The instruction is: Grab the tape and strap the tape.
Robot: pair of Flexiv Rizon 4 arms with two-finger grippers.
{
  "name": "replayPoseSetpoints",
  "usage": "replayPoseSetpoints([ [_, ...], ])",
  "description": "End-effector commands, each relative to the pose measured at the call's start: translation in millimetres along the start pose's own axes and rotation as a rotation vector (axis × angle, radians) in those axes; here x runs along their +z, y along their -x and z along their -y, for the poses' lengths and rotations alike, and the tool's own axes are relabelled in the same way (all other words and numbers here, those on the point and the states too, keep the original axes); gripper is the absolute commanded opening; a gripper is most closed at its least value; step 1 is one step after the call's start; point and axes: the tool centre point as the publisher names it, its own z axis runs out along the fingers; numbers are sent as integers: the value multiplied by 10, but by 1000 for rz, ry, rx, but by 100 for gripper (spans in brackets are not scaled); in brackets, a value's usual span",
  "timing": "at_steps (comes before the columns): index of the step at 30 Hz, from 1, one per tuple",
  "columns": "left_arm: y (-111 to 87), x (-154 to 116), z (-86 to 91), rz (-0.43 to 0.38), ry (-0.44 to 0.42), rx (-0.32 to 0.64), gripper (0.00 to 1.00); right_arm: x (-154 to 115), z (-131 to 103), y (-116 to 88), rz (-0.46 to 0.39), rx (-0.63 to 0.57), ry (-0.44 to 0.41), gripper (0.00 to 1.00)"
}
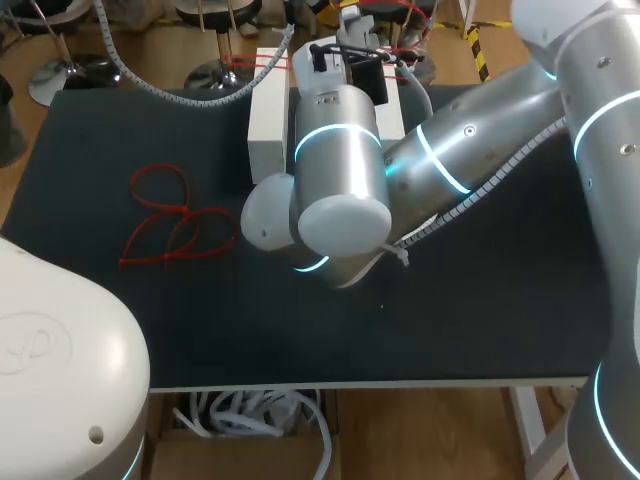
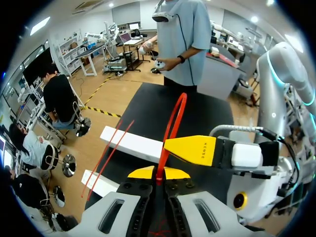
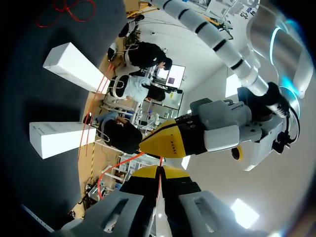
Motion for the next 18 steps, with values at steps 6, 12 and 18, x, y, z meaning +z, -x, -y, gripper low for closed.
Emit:
replayPoseSetpoints([
  [6, -1, -3, 12, -1, 3, 0, 0, 4, -143, 39, -20, 7, -13, 0],
  [12, -1, -3, 12, -1, 3, 0, 0, 12, -216, 40, -25, 8, -19, 0],
  [18, -1, -3, 12, -1, 3, 0, 0, -6, -192, 58, -28, 37, -2, 0],
])
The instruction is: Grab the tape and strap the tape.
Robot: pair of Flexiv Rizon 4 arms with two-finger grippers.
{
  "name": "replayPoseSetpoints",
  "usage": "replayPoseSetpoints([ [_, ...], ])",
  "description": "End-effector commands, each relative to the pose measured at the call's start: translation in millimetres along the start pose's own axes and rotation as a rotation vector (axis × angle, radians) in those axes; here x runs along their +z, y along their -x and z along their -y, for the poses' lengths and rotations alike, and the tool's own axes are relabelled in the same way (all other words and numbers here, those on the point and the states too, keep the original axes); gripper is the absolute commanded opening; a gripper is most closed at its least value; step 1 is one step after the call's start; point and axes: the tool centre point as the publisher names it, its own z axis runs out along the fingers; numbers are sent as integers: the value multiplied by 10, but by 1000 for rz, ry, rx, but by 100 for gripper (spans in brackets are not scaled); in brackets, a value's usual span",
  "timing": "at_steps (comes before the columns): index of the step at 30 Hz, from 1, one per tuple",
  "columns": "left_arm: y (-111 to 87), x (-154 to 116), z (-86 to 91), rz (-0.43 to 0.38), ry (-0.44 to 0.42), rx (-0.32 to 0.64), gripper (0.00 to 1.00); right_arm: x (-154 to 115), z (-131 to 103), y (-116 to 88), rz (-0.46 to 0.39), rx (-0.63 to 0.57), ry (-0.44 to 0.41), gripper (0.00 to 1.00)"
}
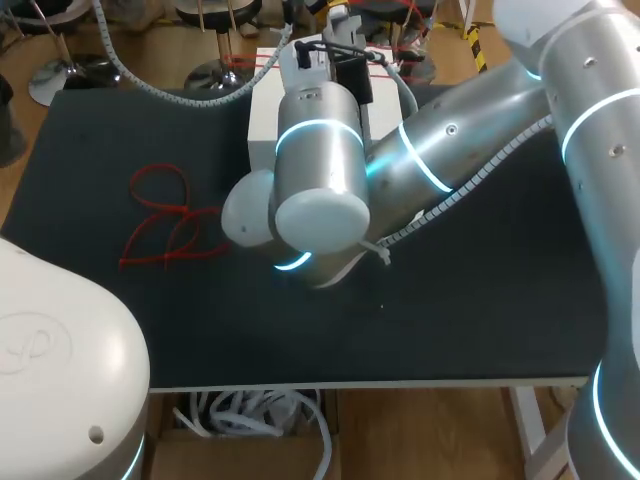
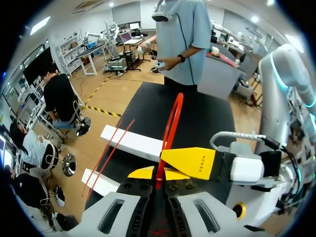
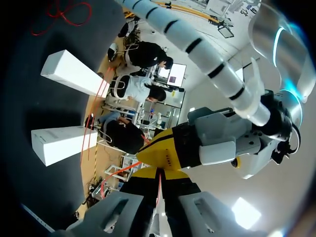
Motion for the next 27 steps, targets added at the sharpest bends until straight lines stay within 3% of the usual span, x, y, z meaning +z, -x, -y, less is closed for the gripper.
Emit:
replayPoseSetpoints([
  [1, -13, 9, 35, -2, 0, 1, 0, -23, -13, 26, -16, 20, 16, 0],
  [5, -13, 9, 35, -2, 0, 1, 0, -40, 30, 30, -23, 41, 38, 0],
  [7, -13, 9, 35, -2, 0, 1, 0, -58, 58, 41, -28, 46, 52, 43],
  [9, -13, 9, 35, -2, 0, 1, 0, -78, 86, 48, -29, 49, 65, 74],
  [11, -13, 9, 35, -2, 0, 1, 0, -113, 121, 51, -29, 48, 82, 62],
  [13, -13, 9, 35, -2, 0, 1, 0, -156, 151, 43, -28, 46, 95, 69],
  [16, -13, 9, 35, -2, 0, 1, 0, -232, 209, 17, -28, 37, 124, 67],
  [17, -13, 9, 35, -2, 0, 1, 0, -258, 231, 9, -29, 36, 131, 64],
  [19, -13, 9, 35, -2, 0, 1, 0, -300, 270, -6, -31, 32, 141, 48],
  [21, -13, 9, 35, -2, 0, 1, 0, -351, 321, -13, -32, 33, 159, 49],
  [24, -13, 9, 35, -2, 0, 1, 0, -427, 412, -28, -35, 32, 192, 56],
  [25, -13, 9, 35, -2, 0, 1, 0, -451, 444, -34, -39, 37, 207, 64],
  [26, -13, 9, 35, -2, 0, 1, 0, -474, 475, -39, -46, 44, 223, 96],
  [27, -13, 9, 35, -2, 0, 1, 0, -498, 504, -41, -56, 54, 244, 100],
])
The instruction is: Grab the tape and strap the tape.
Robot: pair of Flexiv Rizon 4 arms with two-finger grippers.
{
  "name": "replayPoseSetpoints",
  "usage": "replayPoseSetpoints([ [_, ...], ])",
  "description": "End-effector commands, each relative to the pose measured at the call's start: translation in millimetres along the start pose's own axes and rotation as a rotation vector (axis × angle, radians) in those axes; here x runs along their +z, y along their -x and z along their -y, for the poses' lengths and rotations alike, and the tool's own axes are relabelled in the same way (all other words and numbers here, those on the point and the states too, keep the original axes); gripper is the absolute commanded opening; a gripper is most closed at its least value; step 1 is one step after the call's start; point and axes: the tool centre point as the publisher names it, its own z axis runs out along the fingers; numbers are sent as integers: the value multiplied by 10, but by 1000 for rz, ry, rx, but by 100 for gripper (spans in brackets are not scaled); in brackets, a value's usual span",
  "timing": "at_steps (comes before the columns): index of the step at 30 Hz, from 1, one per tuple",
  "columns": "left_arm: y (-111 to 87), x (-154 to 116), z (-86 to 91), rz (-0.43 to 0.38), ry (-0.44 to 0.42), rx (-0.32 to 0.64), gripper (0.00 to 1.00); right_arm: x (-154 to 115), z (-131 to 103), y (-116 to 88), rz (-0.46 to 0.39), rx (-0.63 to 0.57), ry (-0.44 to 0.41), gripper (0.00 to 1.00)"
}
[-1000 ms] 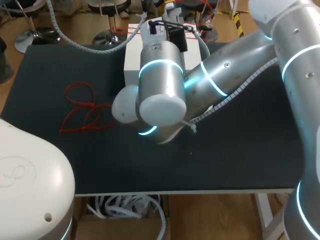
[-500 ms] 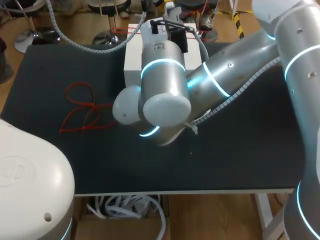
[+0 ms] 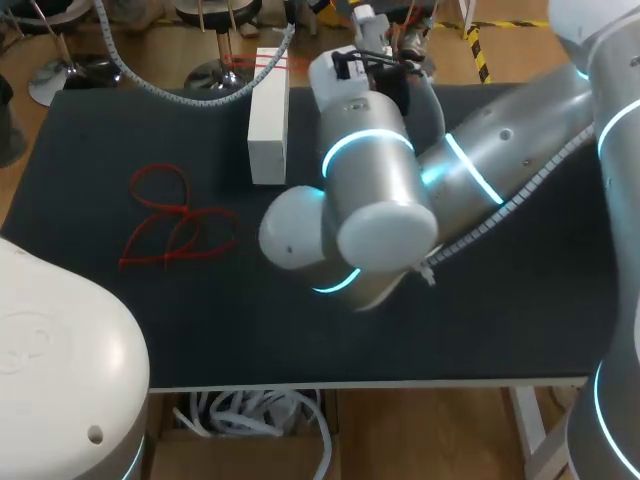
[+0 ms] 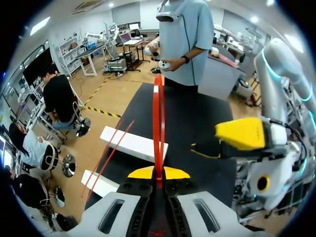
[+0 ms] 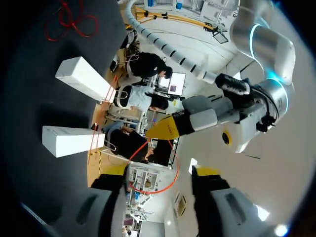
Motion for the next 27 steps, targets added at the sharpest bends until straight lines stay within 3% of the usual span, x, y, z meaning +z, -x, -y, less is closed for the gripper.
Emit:
replayPoseSetpoints([
  [1, 1, -2, 5, -1, 3, 0, 0, -148, 193, 33, -29, 28, 179, 100],
  [2, 1, -2, 5, -1, 3, 0, 0, -185, 226, 35, -19, 41, 235, 100],
  [9, 1, -2, 5, -1, 3, 0, 0, -185, 226, 35, -19, 41, 235, 100],
  [15, -427, -207, -641, -16, 86, -80, 0, -185, 226, 35, -19, 41, 235, 100],
  [20, -685, -449, -1152, -74, 155, -114, 0, -185, 226, 35, -19, 41, 235, 100],
  [27, -719, -774, -1709, -160, 252, -73, 0, -185, 226, 35, -19, 41, 235, 100],
])
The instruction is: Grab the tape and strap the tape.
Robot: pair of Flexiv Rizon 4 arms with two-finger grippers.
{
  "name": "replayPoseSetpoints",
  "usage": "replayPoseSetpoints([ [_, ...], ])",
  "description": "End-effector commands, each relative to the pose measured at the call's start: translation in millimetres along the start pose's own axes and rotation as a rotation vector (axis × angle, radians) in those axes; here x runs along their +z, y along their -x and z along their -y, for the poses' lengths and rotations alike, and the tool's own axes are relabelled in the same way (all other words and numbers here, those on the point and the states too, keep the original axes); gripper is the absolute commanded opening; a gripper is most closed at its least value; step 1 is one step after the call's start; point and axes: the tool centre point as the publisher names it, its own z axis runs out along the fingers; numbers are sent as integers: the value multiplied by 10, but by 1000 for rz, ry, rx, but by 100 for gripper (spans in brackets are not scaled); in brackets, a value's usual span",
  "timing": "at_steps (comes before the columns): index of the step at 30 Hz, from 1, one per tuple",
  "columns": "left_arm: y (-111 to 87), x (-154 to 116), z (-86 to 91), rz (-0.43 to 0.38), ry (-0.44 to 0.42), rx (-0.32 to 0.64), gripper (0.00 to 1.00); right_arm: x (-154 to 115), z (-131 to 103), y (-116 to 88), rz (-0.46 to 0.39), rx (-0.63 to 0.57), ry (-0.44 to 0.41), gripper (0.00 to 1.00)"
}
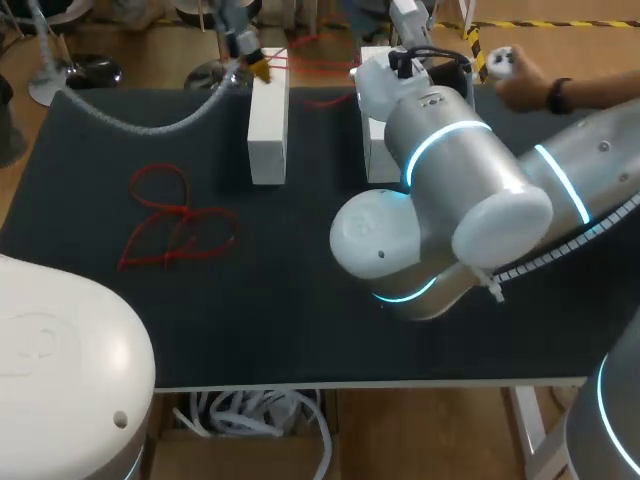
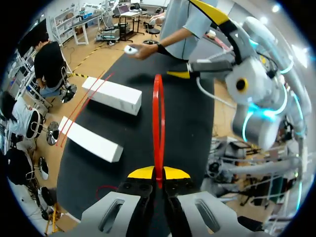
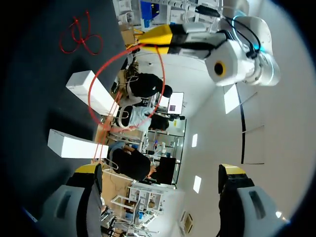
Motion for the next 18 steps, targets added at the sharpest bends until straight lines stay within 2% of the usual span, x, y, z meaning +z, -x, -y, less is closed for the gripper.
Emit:
replayPoseSetpoints([
  [1, 62, -174, -512, -9, 22, 46, 0, -4, 39, 33, -8, -3, 28, 100],
  [5, 198, -263, -769, -26, 55, 91, 0, -4, 39, 33, -8, -3, 28, 100],
  [10, 271, -335, -1017, 1, 65, 127, 0, -4, 39, 33, -8, -3, 28, 100],
  [15, 337, -331, -1084, -18, 84, 176, 0, -4, 39, 33, -8, -3, 28, 100],
  [16, 337, -331, -1084, -18, 84, 176, 8, -4, 39, 33, -8, -3, 28, 100],
  [17, 337, -331, -1084, -18, 84, 176, 38, -4, 39, 33, -8, -3, 28, 100],
  [18, 337, -331, -1084, -18, 84, 176, 93, -4, 39, 33, -8, -3, 28, 100],
])
